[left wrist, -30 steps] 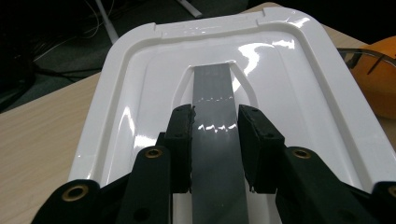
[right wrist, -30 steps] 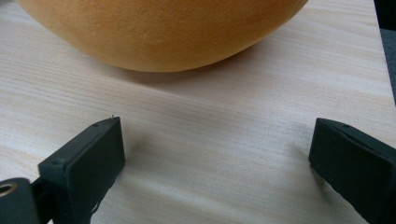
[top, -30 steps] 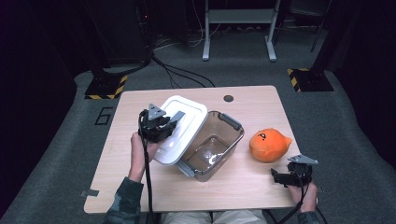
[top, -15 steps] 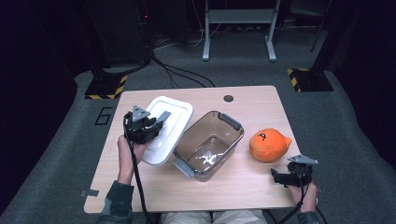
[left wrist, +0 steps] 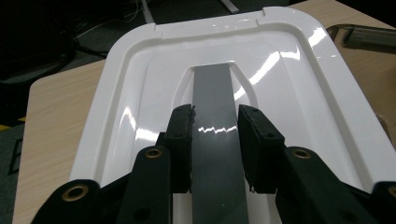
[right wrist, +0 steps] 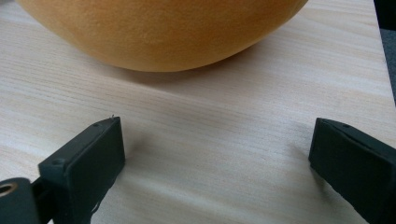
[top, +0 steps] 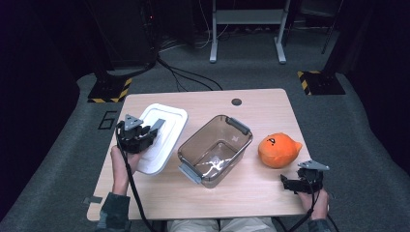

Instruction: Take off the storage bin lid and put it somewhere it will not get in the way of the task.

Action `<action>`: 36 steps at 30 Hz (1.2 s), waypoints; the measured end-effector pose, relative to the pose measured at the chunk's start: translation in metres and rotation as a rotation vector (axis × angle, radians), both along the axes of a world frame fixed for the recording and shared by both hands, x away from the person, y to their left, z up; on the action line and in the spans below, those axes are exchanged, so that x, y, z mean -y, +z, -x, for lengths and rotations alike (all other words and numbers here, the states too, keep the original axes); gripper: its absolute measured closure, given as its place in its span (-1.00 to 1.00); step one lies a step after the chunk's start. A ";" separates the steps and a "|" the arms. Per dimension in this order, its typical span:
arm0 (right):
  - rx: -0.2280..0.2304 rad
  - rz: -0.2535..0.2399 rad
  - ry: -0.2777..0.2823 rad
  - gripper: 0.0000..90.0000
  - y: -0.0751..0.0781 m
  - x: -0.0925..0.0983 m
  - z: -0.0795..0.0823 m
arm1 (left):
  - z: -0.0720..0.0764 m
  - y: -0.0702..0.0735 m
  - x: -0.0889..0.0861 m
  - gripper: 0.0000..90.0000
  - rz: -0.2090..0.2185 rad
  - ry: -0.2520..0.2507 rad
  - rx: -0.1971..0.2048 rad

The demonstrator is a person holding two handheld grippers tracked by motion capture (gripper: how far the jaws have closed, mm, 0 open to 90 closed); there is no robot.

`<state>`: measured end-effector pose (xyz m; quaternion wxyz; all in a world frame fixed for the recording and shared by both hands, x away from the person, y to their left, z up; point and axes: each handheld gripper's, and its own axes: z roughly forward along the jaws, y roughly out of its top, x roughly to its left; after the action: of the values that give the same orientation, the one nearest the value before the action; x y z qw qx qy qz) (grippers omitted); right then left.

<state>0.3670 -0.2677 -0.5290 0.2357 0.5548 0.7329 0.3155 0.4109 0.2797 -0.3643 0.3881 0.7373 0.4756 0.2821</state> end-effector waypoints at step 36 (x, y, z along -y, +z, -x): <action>0.001 0.001 -0.001 -0.94 0.000 0.000 0.000 | -0.003 -0.052 -0.034 0.47 0.017 0.087 -0.059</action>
<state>0.3668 -0.2677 -0.5290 0.2362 0.5550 0.7327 0.3154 0.4139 0.3132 -0.4161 0.3676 0.7204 0.5209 0.2730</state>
